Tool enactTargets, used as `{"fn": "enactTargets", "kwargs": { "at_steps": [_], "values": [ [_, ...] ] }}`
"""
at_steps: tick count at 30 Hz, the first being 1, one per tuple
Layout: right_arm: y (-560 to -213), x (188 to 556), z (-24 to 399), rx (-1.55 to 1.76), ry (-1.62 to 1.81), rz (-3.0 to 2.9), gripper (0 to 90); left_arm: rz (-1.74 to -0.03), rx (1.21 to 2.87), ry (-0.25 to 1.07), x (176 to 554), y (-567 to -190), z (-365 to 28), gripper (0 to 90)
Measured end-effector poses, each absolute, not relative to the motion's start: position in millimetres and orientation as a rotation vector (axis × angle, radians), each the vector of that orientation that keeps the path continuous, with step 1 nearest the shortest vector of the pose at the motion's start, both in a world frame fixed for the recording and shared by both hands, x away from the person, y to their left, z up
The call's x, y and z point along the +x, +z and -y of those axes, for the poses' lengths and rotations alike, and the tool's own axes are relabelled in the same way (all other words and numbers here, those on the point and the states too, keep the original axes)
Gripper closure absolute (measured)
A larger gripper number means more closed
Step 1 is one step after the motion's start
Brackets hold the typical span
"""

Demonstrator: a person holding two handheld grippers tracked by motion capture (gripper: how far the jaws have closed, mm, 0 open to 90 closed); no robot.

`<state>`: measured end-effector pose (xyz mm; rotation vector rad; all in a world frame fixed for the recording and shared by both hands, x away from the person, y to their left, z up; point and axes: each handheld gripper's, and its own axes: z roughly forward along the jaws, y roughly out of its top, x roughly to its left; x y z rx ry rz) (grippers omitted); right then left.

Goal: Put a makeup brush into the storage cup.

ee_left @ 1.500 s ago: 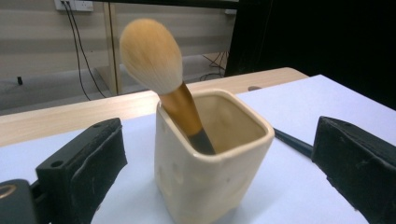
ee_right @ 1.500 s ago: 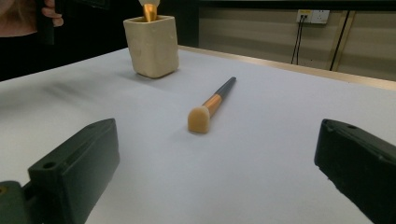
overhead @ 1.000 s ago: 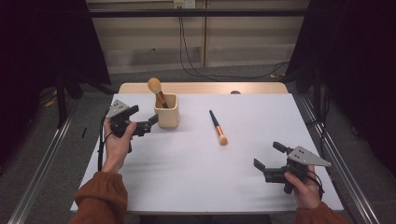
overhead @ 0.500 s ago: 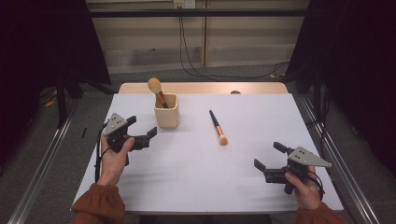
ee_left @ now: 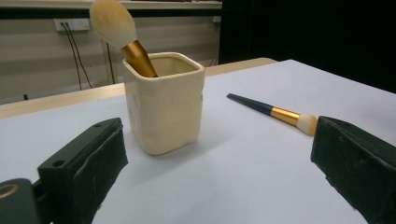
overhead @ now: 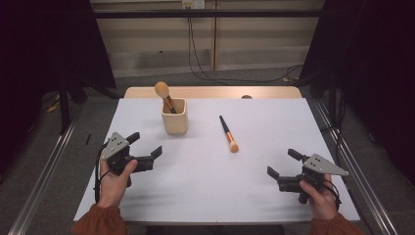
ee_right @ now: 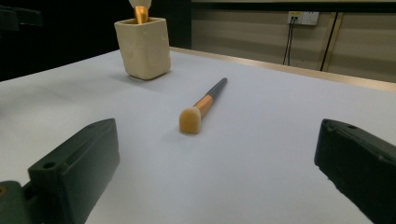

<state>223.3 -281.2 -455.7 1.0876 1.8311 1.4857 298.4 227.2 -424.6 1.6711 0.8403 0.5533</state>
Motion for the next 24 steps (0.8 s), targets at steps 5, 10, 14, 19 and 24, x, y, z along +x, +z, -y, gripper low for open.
{"fn": "enactTargets", "kwargs": {
  "at_steps": [5,10,14,19,24],
  "values": [
    [-455.9,223.4,282.9,1.095,1.483,-1.820,0.0,-0.859,1.670,0.537,288.2,-434.2,-232.0,3.3],
    [-456.3,223.4,282.7,1.095,1.480,-1.822,0.0,-0.873,1.675,0.541,280.2,-440.4,-240.1,3.8],
    [-456.2,223.0,283.1,1.099,1.481,-1.820,0.0,-0.881,1.672,0.540,275.4,-444.1,-243.9,3.9],
    [-456.8,222.8,285.5,1.108,1.475,-1.821,0.0,-0.877,1.692,0.546,265.5,-445.7,-247.9,4.1],
    [-456.9,222.5,286.1,1.115,1.473,-1.820,0.0,-0.889,1.686,0.550,258.5,-447.9,-253.9,4.1]
  ]
}}
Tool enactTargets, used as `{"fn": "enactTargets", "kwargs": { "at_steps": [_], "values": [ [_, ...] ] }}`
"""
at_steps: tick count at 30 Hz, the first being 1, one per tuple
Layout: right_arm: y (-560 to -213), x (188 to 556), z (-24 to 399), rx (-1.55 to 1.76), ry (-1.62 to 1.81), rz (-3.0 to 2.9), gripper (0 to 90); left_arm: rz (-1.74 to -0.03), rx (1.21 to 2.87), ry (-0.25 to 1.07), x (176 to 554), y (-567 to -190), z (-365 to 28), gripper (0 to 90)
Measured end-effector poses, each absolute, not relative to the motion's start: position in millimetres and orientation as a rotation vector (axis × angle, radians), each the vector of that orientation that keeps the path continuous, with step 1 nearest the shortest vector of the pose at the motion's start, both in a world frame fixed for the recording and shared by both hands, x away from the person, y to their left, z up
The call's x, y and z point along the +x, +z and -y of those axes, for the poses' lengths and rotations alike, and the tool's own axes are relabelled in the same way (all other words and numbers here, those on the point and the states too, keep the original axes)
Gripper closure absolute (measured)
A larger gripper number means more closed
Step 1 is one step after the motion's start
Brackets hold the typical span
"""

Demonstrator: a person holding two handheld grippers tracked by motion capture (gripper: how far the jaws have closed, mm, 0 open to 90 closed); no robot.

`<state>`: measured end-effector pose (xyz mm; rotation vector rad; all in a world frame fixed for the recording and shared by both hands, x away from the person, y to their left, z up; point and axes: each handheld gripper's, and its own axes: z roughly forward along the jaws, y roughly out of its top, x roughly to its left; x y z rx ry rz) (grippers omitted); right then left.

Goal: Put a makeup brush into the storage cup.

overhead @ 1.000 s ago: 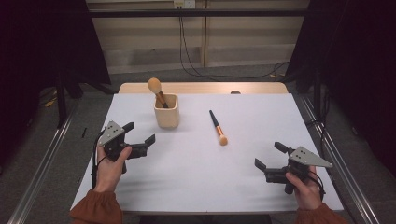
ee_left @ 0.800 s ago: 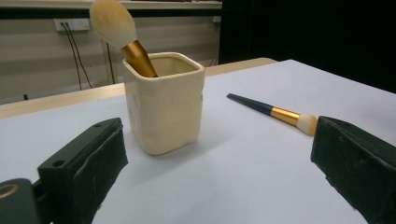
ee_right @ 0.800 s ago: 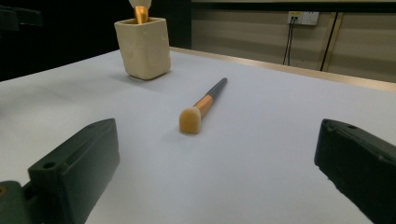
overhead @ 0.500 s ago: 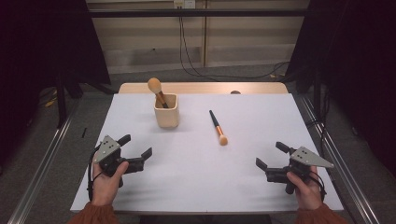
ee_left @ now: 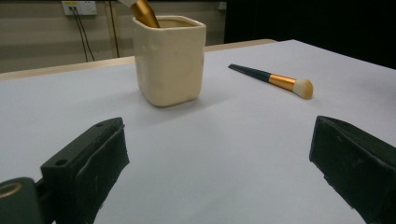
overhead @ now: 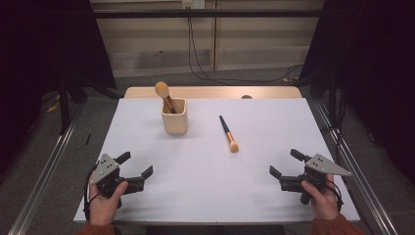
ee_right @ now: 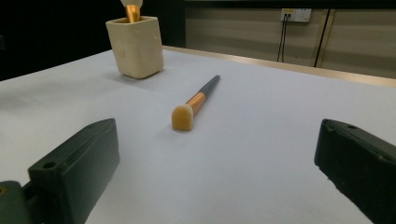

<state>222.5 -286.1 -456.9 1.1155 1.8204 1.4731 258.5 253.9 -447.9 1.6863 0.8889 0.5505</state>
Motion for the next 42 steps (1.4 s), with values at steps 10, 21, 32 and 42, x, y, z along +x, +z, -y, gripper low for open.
{"fn": "enactTargets", "kwargs": {
  "at_steps": [10,21,32,42],
  "values": [
    [-456.4,224.8,284.9,1.110,1.470,-1.833,0.1,-0.903,1.680,0.569,256.4,-453.8,-255.3,3.4],
    [-453.2,237.1,275.7,1.163,1.476,-1.821,0.2,-0.908,1.682,0.560,249.6,-453.2,-258.8,3.2],
    [-448.1,257.0,273.7,1.206,1.492,-1.833,2.1,-0.906,1.690,0.547,247.6,-454.1,-256.0,3.2],
    [-447.0,285.8,260.4,1.187,1.454,-1.890,1.8,-0.899,1.699,0.544,247.7,-454.3,-255.9,3.2]
  ]
}}
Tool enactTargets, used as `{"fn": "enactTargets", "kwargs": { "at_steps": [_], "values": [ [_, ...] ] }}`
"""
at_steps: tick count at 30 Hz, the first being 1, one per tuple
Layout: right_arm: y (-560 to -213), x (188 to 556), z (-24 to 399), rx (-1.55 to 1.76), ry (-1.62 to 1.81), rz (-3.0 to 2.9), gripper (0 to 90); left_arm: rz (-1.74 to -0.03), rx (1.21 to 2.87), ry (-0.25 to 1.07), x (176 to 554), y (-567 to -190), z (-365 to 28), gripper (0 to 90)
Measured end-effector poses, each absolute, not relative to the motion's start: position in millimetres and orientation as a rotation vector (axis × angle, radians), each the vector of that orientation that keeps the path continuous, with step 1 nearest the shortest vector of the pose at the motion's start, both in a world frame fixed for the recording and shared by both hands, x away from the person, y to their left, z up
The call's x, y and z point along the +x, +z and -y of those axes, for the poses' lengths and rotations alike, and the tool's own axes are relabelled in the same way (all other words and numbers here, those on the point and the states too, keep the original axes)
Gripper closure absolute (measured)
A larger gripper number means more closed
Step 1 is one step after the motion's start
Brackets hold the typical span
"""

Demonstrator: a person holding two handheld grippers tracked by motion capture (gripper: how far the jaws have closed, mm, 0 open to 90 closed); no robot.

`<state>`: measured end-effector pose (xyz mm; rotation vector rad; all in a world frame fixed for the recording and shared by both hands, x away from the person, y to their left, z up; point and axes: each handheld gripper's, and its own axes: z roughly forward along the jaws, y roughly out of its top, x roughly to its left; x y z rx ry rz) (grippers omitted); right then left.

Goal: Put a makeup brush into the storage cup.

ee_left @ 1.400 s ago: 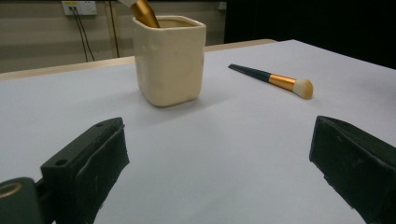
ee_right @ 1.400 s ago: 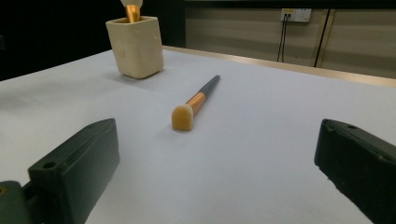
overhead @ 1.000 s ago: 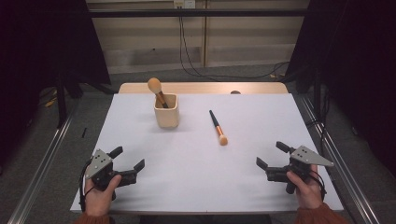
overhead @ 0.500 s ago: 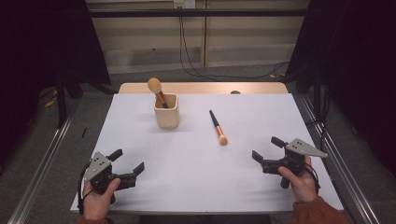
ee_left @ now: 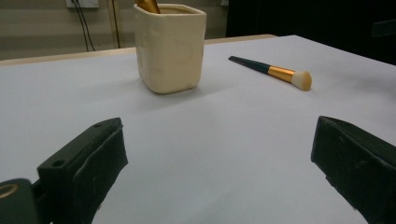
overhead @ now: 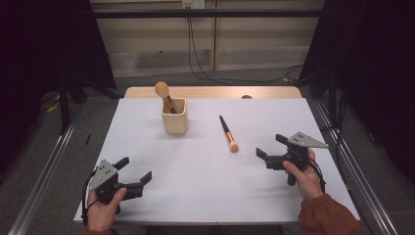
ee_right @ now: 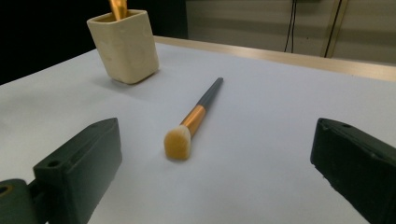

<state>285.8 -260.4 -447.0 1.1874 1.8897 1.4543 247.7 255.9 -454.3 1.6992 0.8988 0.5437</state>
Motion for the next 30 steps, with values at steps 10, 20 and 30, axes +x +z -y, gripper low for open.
{"fn": "enactTargets", "kwargs": {
  "at_steps": [10,20,30],
  "values": [
    [-441.2,310.3,244.9,1.174,1.449,-1.927,1.5,-0.902,1.690,0.552,249.2,-453.5,-256.2,3.2],
    [-432.6,336.0,228.0,1.147,1.427,-1.955,1.3,-0.903,1.695,0.554,249.7,-453.3,-256.5,3.2],
    [-425.4,360.4,212.7,1.129,1.397,-2.013,1.8,-0.894,1.697,0.541,254.5,-453.5,-251.4,3.2]
  ]
}}
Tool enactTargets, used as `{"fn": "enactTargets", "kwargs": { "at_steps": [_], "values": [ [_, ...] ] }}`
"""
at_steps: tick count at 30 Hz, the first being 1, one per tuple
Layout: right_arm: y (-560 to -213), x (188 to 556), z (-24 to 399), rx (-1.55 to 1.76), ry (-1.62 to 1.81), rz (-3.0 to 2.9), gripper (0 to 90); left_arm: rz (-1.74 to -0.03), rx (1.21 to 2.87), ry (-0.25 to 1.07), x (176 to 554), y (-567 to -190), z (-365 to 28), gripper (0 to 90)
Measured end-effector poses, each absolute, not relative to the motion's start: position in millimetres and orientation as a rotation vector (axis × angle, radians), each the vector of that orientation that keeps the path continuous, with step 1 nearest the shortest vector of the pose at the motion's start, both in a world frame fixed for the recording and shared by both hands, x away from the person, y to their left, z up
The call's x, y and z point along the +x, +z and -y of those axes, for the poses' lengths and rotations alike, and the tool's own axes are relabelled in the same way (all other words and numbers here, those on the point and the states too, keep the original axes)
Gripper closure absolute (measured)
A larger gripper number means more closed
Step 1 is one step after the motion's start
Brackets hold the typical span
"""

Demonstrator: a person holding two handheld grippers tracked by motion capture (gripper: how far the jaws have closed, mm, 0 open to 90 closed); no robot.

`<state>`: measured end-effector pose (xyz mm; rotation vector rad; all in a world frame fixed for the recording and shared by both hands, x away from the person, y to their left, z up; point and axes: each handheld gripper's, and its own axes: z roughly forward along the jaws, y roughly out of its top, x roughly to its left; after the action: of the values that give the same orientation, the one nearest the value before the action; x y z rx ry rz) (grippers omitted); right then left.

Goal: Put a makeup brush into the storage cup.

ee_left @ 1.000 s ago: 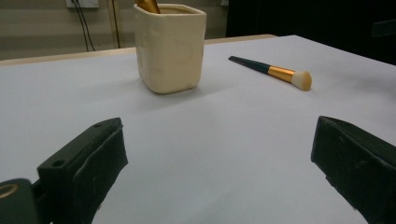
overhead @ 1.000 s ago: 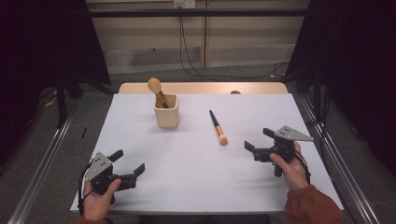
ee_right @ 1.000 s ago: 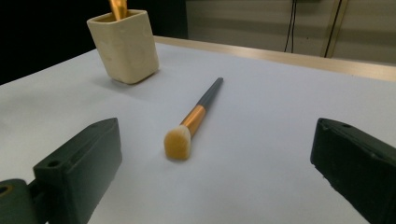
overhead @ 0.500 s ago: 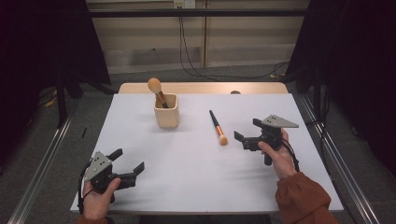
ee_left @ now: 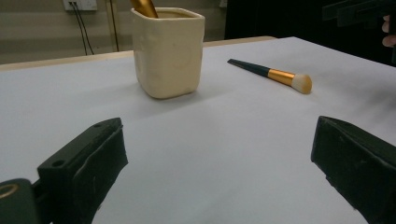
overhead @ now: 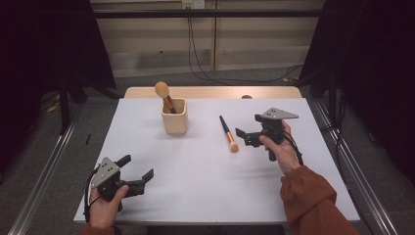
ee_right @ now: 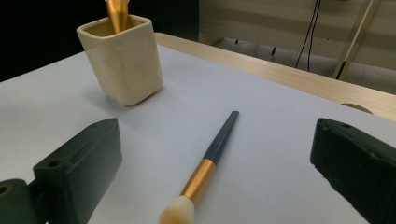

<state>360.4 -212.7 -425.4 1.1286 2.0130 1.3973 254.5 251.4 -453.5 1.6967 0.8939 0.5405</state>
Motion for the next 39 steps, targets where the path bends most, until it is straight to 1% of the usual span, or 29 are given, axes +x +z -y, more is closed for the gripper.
{"fn": "enactTargets", "kwargs": {
  "at_steps": [9,16,22,29,39],
  "values": [
    [-423.3,384.2,194.8,1.112,1.293,-2.103,1.3,-0.904,1.699,0.556,254.1,-454.4,-255.1,3.2],
    [-426.1,402.0,188.5,1.154,1.234,-2.184,1.8,-0.898,1.701,0.558,254.0,-454.3,-256.1,3.2],
    [-430.6,410.1,182.1,1.153,1.164,-2.258,2.8,-0.896,1.704,0.559,253.4,-454.4,-257.4,3.2],
    [-427.9,419.2,175.2,1.133,1.039,-2.330,5.4,-0.902,1.695,0.561,252.2,-454.6,-258.9,3.2],
    [-424.9,430.4,167.5,1.195,0.850,-2.503,5.0,-0.898,1.695,0.567,252.3,-454.4,-259.5,3.2]
  ]
}}
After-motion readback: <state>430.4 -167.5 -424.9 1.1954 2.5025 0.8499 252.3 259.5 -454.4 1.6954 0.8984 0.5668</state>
